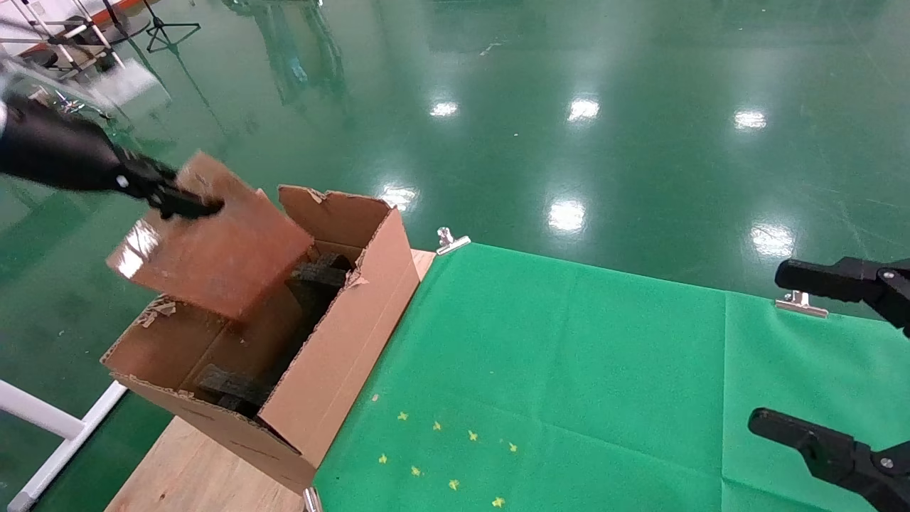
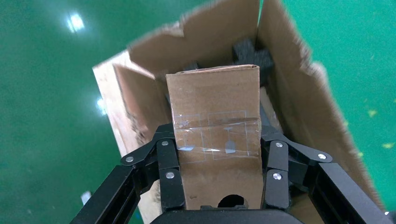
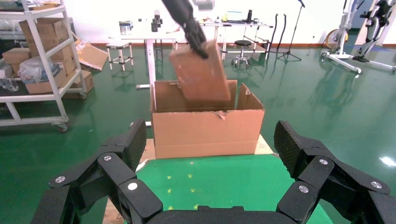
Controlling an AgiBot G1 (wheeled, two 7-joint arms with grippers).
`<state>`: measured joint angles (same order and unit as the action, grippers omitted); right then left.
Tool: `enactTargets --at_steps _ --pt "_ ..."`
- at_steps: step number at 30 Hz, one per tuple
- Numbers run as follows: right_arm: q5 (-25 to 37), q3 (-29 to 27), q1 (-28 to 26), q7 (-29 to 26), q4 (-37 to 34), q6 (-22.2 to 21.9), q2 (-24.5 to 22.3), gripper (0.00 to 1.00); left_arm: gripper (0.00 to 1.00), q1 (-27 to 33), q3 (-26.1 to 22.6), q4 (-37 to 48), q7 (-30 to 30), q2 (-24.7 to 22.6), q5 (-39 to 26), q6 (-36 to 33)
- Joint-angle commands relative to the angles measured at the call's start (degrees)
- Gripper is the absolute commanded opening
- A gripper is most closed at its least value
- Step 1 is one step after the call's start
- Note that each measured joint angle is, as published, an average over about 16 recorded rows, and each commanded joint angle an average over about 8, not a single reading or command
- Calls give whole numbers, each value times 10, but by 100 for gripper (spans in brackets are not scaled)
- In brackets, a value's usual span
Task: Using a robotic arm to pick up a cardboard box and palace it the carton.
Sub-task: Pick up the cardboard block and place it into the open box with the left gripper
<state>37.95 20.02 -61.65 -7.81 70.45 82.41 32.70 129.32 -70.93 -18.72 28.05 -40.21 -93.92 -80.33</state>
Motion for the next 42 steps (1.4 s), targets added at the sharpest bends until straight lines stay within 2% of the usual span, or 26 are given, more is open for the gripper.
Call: enactTargets --at_steps 1,13,25,42 --pt "0 0 0 0 0 0 0 100 0 -18 -3 27 -19 -6 0 9" --pt "0 0 0 0 0 0 0 100 0 -106 -9 134 -63 -59 -12 175" --pt "0 0 0 0 0 0 0 100 0 -157 -8 173 -72 -71 -9 184" --pt "0 0 0 0 0 0 0 100 0 -225 -12 203 4 -115 -15 258"
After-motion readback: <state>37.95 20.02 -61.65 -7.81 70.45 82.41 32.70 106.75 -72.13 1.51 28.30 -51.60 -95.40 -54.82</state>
